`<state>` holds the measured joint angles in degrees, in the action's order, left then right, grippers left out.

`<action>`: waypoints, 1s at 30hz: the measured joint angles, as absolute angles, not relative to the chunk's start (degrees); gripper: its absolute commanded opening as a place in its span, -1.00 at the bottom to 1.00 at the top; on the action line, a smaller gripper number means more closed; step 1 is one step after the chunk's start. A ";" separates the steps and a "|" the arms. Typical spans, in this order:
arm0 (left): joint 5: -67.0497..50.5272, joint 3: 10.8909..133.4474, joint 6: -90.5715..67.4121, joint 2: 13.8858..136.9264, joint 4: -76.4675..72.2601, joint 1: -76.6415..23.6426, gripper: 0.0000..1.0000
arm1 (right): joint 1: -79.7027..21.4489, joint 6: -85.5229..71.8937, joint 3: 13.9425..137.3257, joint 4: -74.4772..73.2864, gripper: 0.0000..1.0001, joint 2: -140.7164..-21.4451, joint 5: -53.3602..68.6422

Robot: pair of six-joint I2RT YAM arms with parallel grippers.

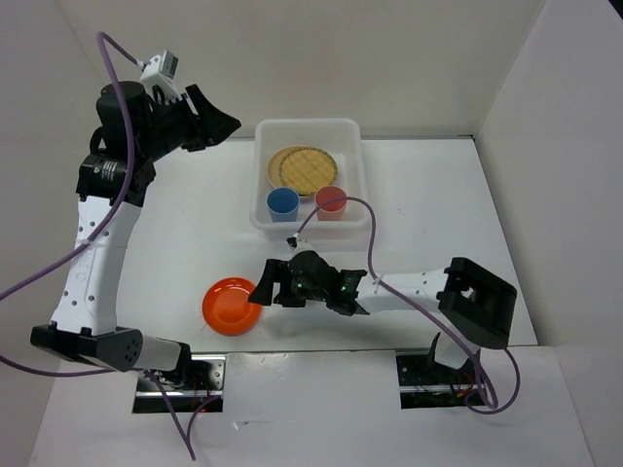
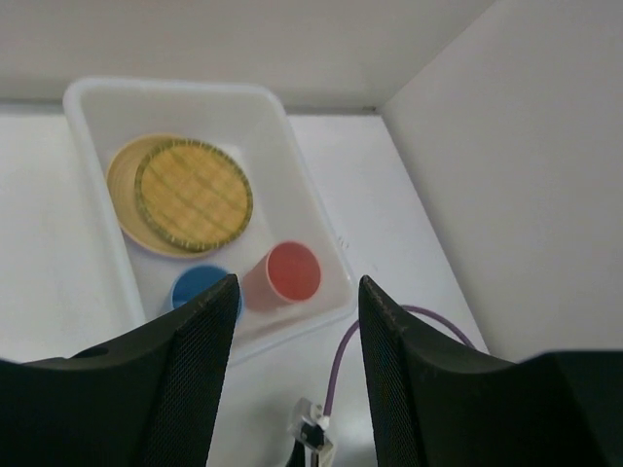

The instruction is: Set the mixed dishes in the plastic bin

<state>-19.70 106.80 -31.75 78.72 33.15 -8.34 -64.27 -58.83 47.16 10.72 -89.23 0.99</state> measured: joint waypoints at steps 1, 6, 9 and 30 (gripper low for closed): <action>-19.97 105.36 -31.90 78.76 33.45 -8.23 0.20 | -64.27 -59.37 47.16 12.16 0.66 -90.43 1.04; -21.80 100.66 -33.06 77.93 33.50 -7.99 0.22 | -64.27 -61.76 46.59 18.59 0.47 -96.84 1.54; -22.48 100.44 -33.34 77.21 33.43 -7.99 0.22 | -64.27 -62.57 45.36 20.62 0.41 -98.96 1.80; -24.36 99.33 -33.41 74.56 32.45 -7.99 0.22 | -61.71 -67.33 45.21 38.89 -0.29 -112.31 8.84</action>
